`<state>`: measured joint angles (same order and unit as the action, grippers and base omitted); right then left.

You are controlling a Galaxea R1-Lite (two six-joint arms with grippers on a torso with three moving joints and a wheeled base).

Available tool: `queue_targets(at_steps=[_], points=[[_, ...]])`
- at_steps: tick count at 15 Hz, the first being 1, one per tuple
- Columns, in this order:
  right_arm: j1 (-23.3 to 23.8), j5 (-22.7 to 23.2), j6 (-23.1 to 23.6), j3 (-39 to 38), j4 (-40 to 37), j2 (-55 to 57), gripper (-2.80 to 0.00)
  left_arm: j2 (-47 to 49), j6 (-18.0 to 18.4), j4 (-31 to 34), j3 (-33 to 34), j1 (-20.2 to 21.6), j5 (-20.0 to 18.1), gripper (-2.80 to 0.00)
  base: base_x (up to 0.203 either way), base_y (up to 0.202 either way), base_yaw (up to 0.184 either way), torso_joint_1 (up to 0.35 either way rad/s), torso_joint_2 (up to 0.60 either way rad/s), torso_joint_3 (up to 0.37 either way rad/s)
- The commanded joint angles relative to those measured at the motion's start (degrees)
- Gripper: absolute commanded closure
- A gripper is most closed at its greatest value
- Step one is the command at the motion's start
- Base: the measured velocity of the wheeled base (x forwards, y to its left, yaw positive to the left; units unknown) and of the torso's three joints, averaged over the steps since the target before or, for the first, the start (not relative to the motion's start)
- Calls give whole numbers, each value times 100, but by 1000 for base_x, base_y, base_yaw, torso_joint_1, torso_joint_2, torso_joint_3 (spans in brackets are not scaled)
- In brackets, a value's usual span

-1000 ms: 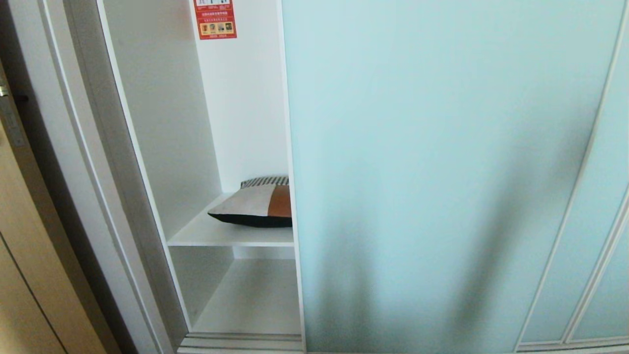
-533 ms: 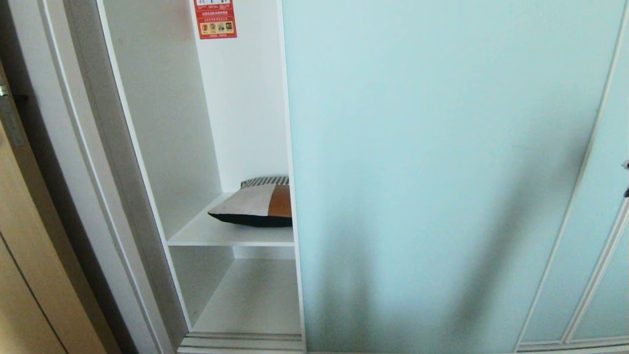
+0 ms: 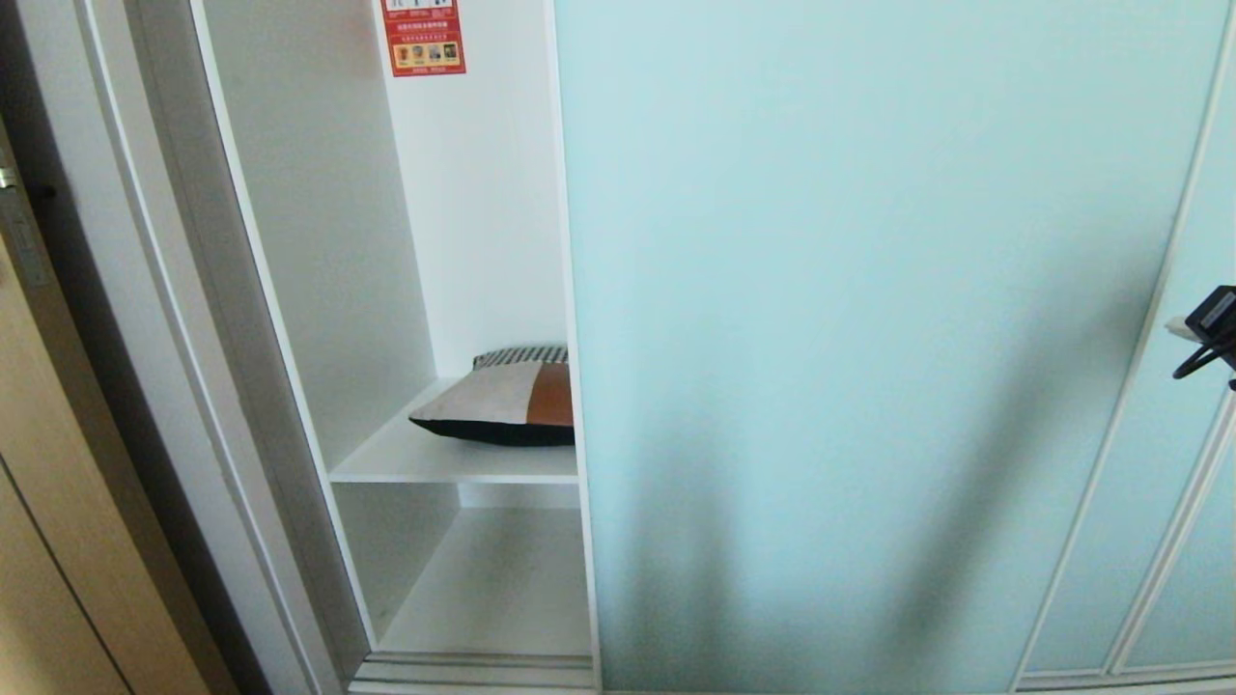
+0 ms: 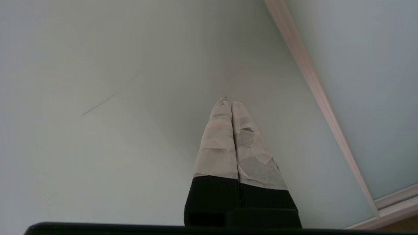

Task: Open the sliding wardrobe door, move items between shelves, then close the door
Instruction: Close the door

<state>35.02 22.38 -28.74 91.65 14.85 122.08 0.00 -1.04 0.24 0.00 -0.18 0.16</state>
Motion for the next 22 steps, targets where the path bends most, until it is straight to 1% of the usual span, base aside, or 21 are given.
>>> queue_targets(at_steps=[1, 7, 12, 16, 22], points=[[48, 3, -17, 192, 2, 219, 0, 0, -2, 2, 9, 1, 2, 0, 0, 0, 0, 0, 0, 0], [268, 3, -17, 415, -1, 495, 0, 0, -2, 2, 9, 1, 6, 0, 0, 0, 0, 0, 0, 0], [249, -23, -17, 723, 9, 841, 0, 0, -2, 2, 9, 1, 2, 0, 0, 0, 0, 0, 0, 0], [233, -160, -17, 1047, 3, 1223, 0, 0, -2, 2, 9, 1, 11, 0, 0, 0, 0, 0, 0, 0], [207, -173, -26, 1223, 9, 1455, 0, 0, -2, 2, 9, 1, 2, 0, 0, 0, 0, 0, 0, 0]])
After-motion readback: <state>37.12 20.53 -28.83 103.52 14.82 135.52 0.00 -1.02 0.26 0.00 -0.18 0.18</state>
